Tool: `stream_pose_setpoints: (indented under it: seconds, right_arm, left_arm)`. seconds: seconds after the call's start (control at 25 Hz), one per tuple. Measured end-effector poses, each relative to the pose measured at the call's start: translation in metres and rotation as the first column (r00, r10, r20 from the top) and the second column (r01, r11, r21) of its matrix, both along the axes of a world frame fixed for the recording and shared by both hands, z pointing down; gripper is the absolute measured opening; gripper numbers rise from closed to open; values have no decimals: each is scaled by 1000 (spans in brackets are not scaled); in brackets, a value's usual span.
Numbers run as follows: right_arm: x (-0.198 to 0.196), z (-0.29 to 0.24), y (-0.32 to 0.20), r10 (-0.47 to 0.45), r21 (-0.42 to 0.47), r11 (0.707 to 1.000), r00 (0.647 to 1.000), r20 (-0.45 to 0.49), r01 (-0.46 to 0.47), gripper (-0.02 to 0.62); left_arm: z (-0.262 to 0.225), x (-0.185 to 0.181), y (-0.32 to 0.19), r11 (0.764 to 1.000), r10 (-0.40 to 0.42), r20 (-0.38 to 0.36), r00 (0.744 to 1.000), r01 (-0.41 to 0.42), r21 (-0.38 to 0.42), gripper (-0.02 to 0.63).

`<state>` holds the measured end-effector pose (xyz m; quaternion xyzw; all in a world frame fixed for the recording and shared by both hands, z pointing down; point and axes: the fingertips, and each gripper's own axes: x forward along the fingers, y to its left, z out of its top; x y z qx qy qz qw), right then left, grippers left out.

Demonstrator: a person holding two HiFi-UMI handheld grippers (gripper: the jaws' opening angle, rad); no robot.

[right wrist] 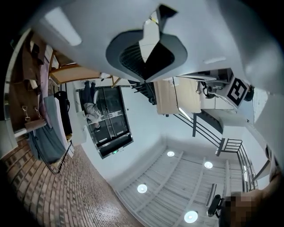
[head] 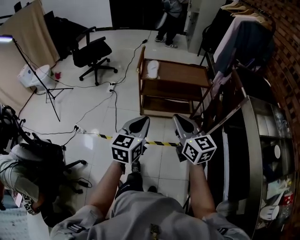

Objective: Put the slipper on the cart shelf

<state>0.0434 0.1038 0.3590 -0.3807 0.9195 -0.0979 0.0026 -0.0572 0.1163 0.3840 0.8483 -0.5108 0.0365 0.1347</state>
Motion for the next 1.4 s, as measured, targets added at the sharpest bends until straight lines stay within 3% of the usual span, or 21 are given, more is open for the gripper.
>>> stream_pose_setpoints:
  seconds: [0.32, 0.64, 0.92, 1.4]
  right_arm:
    - [-28, 14, -104, 54, -18, 998, 996, -65, -55, 0]
    - [-76, 17, -191, 107, -28, 994, 993, -57, -109, 0]
    - [-84, 40, -249, 111, -74, 990, 991, -71, -116, 0]
    - [-66, 81, -380, 45, -121, 991, 997, -65, -53, 0]
  left_arm:
    - [15, -31, -107, 999, 38, -20, 999, -38, -8, 8]
    - [23, -75, -197, 996, 85, -28, 996, -86, -36, 8]
    - [42, -82, -263, 994, 102, -3, 995, -102, -47, 8]
    - [71, -70, -380, 995, -8, 25, 1000, 11, -101, 8]
